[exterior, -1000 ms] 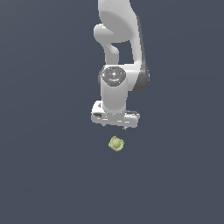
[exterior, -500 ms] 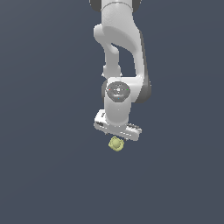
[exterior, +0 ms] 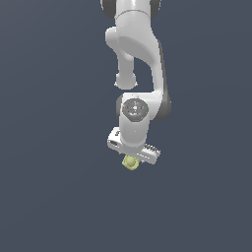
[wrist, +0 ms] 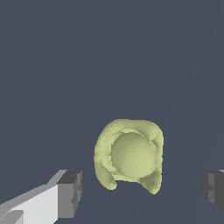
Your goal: Pick up the object and move it to a goal position.
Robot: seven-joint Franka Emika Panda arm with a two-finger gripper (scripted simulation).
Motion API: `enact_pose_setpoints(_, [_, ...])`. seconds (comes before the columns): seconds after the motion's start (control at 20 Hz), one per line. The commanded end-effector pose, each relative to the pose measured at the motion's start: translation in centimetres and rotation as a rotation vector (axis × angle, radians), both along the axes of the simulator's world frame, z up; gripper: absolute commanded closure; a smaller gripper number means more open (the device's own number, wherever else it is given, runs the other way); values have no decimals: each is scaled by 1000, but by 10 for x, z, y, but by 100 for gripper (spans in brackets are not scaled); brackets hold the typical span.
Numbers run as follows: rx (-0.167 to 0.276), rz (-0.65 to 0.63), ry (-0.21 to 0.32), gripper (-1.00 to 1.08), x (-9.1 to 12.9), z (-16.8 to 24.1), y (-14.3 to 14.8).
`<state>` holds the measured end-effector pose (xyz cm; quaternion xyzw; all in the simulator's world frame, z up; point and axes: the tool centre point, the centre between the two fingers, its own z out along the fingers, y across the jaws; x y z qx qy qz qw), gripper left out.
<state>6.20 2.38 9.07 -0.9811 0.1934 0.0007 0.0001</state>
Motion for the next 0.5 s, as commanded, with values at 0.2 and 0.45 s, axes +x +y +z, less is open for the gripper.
enact_pose_setpoints(0.2, [0,-1,0,-92,0,-9,0])
enact_pose_setpoints(0.45, [0,-3,-1,-92,-1,-36,0])
